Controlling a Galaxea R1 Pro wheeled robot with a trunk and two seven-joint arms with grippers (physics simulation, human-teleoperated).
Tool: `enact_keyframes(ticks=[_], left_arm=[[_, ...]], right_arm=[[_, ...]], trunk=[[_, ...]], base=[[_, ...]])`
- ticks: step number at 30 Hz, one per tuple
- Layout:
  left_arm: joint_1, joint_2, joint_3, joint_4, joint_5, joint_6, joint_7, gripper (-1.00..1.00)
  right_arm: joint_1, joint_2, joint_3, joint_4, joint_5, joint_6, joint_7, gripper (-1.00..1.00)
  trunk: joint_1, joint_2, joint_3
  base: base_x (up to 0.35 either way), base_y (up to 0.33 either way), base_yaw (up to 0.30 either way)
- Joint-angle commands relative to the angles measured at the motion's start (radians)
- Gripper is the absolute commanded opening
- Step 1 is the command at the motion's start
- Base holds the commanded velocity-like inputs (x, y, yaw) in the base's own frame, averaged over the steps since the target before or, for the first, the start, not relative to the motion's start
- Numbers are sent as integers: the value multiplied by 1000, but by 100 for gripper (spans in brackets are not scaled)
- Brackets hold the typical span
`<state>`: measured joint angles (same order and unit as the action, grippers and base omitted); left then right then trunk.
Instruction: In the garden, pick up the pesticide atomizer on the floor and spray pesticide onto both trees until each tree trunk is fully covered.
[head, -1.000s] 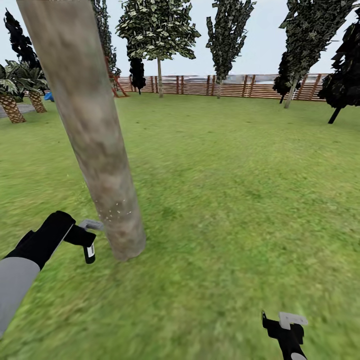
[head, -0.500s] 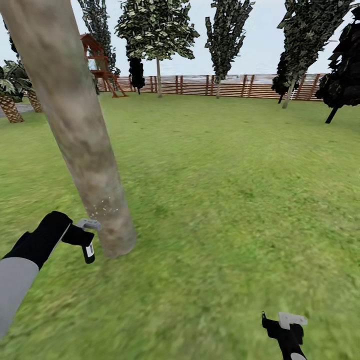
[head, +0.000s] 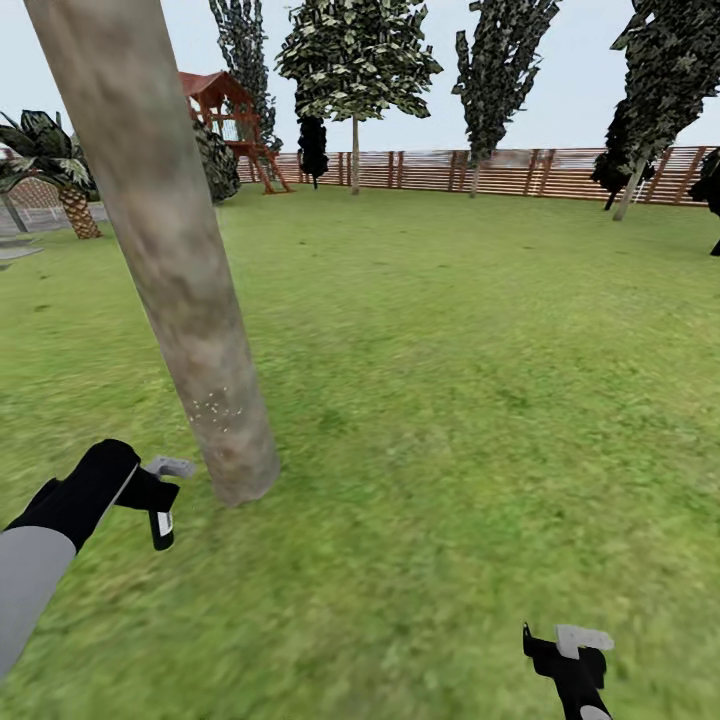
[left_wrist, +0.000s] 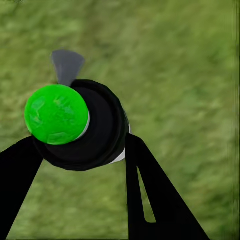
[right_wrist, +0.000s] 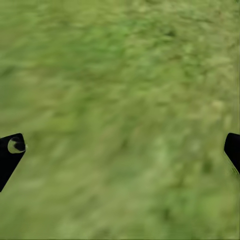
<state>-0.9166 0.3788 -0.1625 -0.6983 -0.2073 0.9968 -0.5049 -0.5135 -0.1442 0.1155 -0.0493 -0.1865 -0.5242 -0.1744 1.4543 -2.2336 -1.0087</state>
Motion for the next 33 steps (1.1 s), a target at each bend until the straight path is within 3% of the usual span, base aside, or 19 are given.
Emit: enact_keyframes(ticks=[1,5,7,10,16,19,33], left_arm=[[-1,-1,-4,0,-11,2,-7,-100],[-1,-1,2,0,-9,4,-6,-100],[-1,-1,42,-1,-9,3,-6,-100],[-1,-1,67,-1,-11,2,-5,-100],[-1,2,70,0,-15,2,2,-100],[-1,4,72,2,-15,4,47,-100],[-1,2,73,0,-15,10,60,-100]], right_arm=[[0,0,9,0,-8,-2,-2,100],[0,0,9,0,-8,-2,-2,100],[0,0,9,0,-8,-2,-2,100],[0,0,9,0,-8,-2,-2,100],[0,0,9,0,-8,-2,-2,100],[0,0,9,0,-7,-2,-2,100],[0,1,9,0,-7,-2,-1,100]], trunk=[[0,0,-1],[0,0,-1],[0,0,-1],[0,0,-1],[0,0,-1],[0,0,-1],[0,0,-1]], base=[[103,-276,18],[128,-276,4],[70,-275,0],[16,-275,0],[1,-276,0],[0,-276,43],[37,-273,265]])
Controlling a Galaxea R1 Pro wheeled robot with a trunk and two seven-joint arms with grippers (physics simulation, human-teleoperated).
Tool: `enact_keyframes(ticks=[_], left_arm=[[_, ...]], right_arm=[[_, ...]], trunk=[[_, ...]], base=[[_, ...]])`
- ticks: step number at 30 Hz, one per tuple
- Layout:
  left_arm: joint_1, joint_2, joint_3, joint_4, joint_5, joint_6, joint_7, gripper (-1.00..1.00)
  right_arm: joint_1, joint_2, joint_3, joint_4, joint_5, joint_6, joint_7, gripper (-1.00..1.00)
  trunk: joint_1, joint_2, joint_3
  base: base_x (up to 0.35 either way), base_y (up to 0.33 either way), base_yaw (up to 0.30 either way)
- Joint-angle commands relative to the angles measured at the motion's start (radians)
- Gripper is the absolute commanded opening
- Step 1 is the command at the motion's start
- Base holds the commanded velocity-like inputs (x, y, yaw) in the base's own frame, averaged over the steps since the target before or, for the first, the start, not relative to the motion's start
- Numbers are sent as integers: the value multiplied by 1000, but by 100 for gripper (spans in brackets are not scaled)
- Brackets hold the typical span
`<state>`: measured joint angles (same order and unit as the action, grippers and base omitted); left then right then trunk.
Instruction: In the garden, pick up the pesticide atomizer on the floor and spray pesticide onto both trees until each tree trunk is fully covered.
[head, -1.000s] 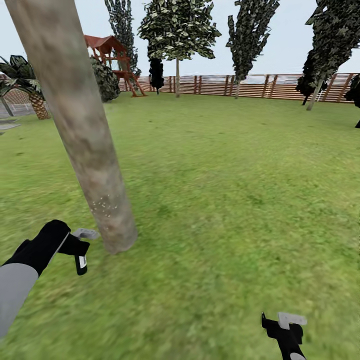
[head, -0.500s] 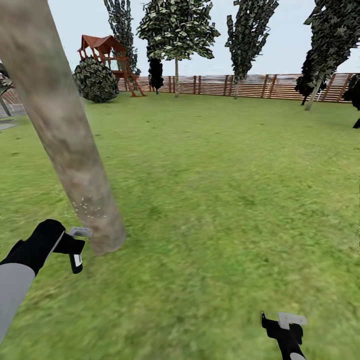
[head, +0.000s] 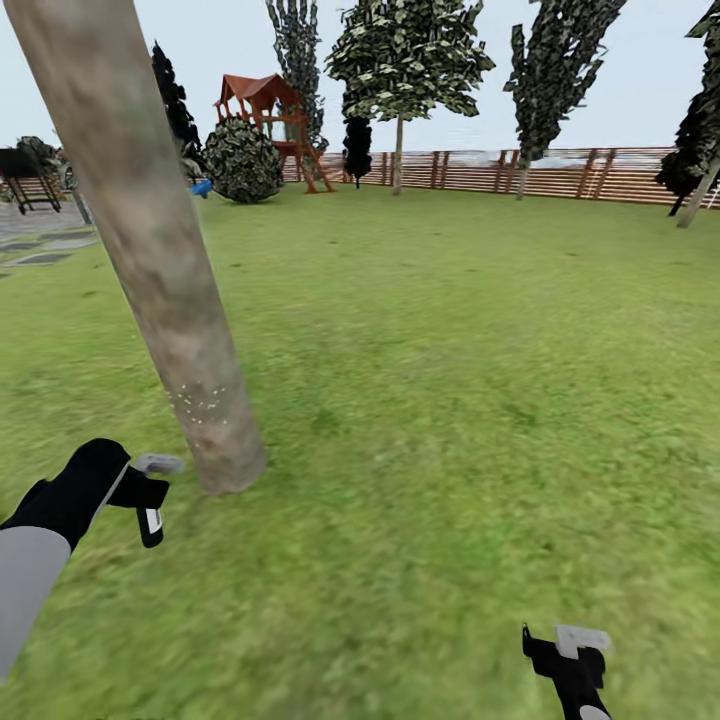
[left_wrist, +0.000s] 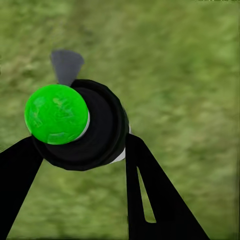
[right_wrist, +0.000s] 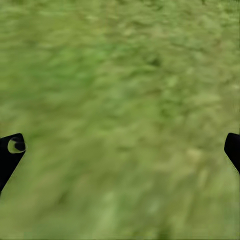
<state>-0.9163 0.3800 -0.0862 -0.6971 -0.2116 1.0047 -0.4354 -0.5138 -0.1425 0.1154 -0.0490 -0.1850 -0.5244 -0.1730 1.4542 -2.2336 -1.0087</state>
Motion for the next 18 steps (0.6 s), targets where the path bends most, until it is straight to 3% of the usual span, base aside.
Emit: enact_keyframes(ticks=[1,18], left_arm=[[-1,1,-4,-1,-11,2,-9,-100],[-3,2,-4,-1,-11,3,12,-100]], right_arm=[[0,0,9,0,-8,-2,-2,100],[0,0,10,0,-7,-3,-2,100]], trunk=[[0,0,-1],[0,0,-1]], base=[[157,-262,276],[163,-261,276]])
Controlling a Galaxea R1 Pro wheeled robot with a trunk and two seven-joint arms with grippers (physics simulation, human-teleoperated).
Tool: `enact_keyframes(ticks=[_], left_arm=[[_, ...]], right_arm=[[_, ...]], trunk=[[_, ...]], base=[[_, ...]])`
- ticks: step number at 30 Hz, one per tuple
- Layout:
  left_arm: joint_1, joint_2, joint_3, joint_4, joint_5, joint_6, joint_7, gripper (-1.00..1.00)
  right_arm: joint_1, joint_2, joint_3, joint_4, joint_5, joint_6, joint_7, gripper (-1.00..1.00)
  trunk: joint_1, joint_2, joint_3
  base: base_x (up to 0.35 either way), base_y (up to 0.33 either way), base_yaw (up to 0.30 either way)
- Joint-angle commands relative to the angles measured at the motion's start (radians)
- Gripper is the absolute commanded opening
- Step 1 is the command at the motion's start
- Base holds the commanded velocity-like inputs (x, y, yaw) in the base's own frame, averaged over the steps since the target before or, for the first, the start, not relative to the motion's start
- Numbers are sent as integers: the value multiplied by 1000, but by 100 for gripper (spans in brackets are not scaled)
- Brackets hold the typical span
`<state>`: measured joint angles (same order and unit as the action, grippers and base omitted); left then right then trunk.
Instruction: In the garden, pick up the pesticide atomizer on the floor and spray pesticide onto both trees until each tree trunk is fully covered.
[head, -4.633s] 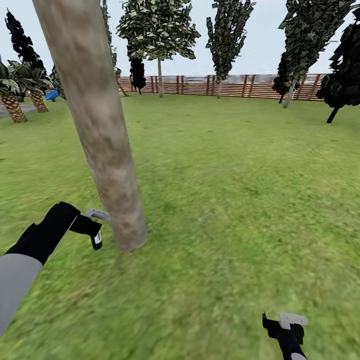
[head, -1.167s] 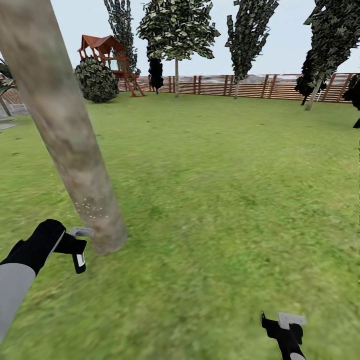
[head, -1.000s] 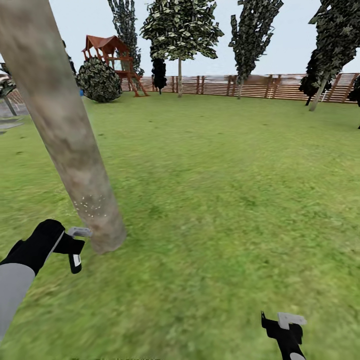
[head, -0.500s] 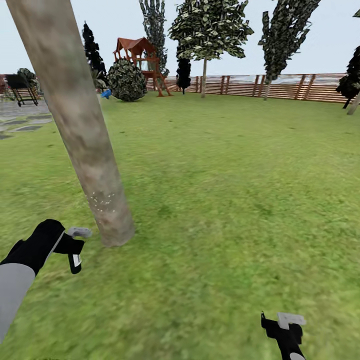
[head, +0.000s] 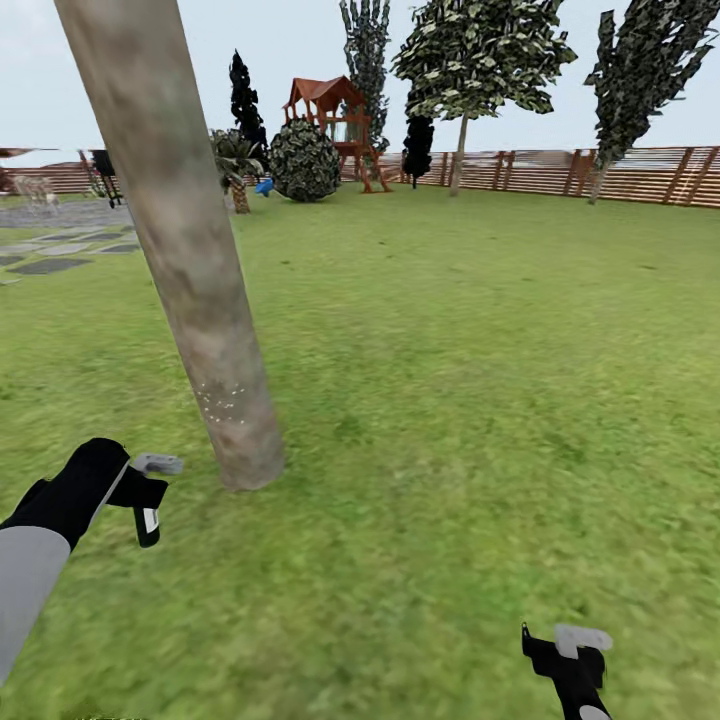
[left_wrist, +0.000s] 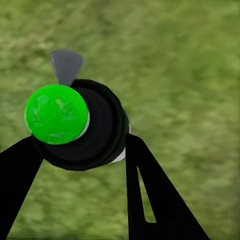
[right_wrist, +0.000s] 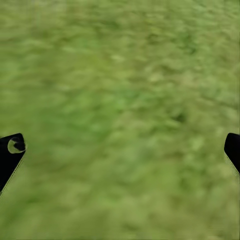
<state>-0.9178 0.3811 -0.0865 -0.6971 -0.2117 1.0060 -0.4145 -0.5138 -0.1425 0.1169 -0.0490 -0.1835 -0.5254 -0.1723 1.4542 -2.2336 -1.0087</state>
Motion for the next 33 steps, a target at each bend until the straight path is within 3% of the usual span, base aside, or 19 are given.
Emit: enact_keyframes(ticks=[1,27,33], left_arm=[[-1,0,-3,-1,-10,3,-8,-100],[0,-5,-2,6,-7,2,-6,-100],[-1,-4,-1,7,-6,2,-6,-100]], right_arm=[[0,0,9,0,-8,-2,-3,100],[0,0,8,0,-10,-2,-3,100],[0,0,8,0,-10,-2,-3,100]], trunk=[[0,0,-1],[0,0,-1],[0,0,-1]], base=[[163,-260,276],[152,-251,27],[-62,-255,0]])
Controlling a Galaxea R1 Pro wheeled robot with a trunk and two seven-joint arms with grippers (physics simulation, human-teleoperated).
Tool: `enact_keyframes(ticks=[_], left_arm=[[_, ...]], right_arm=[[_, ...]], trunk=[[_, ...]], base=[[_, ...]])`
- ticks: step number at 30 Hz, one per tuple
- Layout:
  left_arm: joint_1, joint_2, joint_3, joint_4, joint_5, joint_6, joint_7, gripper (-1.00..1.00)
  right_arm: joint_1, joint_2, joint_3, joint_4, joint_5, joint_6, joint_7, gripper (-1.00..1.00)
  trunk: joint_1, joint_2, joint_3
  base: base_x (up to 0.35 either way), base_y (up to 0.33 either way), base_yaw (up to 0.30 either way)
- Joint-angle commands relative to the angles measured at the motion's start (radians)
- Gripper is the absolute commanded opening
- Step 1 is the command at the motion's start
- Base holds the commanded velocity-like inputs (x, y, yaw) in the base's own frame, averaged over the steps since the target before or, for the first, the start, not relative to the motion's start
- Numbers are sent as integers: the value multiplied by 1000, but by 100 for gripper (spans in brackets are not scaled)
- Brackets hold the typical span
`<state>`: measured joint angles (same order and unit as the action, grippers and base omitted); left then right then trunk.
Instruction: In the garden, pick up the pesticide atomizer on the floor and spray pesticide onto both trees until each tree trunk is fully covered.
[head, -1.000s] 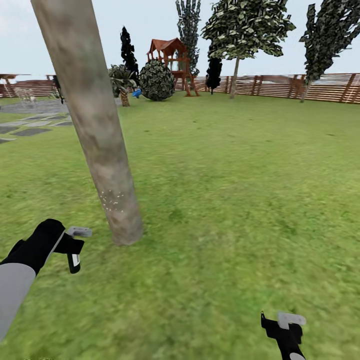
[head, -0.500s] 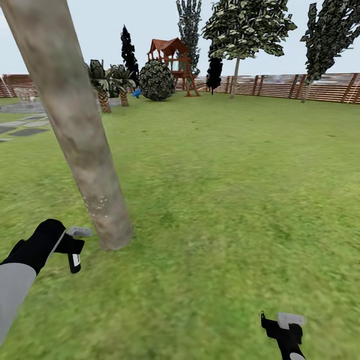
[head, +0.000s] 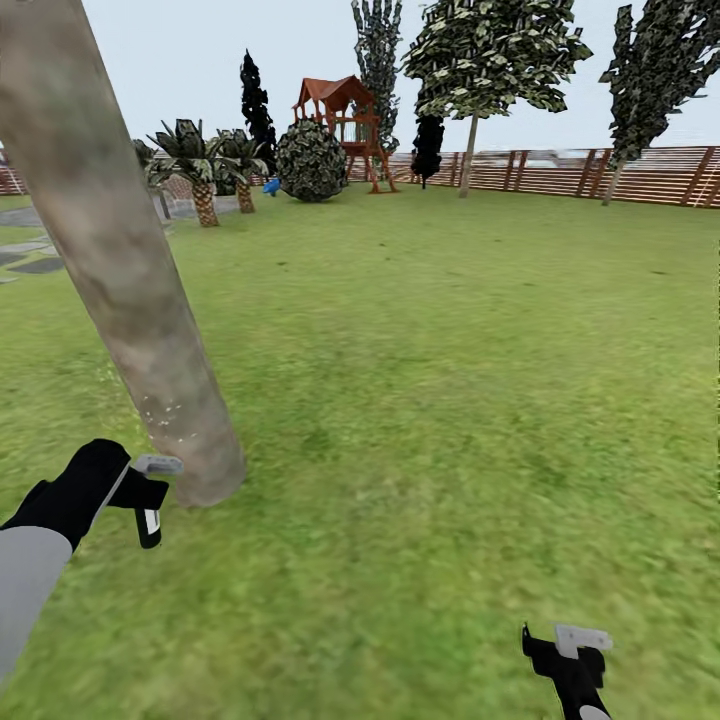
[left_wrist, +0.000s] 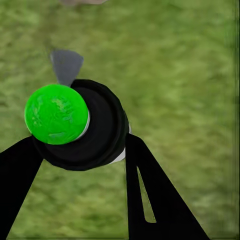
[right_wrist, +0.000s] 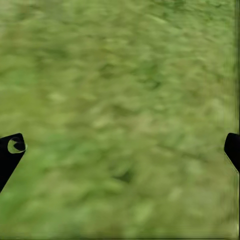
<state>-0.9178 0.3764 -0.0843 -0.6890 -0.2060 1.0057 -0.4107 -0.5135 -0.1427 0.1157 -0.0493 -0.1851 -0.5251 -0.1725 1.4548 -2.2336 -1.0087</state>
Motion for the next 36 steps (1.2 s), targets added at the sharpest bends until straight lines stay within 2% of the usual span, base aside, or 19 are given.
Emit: enact_keyframes(ticks=[1,9,15,19,20,32,36], left_arm=[[-1,1,-3,-1,-11,2,-10,-100],[-18,-1,-9,-1,-13,6,-11,-100],[-87,-3,-11,6,-11,19,-13,-100],[-244,-17,-16,230,-11,20,-13,-100],[-262,-16,-18,252,-11,21,-13,-100],[-282,-13,-17,273,-14,20,-13,-100],[-284,-9,-16,273,-13,20,-14,-100]], right_arm=[[0,0,9,0,-8,-2,-2,100],[0,0,9,0,-8,-1,-2,100],[0,0,9,0,-8,-2,-2,100],[0,-2,9,0,-8,-1,-2,100],[0,-3,9,0,-8,-1,-2,100],[0,-5,10,0,-8,-1,-2,100],[0,-3,10,0,-8,-1,-2,100]], trunk=[[-1,0,-1],[-1,0,-1],[-1,0,-1],[-1,0,-1],[-1,0,-1],[-1,0,-1],[-1,0,-1]], base=[[-216,-216,0],[-223,-174,182],[-18,-12,234],[0,0,16],[0,0,2],[240,-97,0],[1,-250,0]])
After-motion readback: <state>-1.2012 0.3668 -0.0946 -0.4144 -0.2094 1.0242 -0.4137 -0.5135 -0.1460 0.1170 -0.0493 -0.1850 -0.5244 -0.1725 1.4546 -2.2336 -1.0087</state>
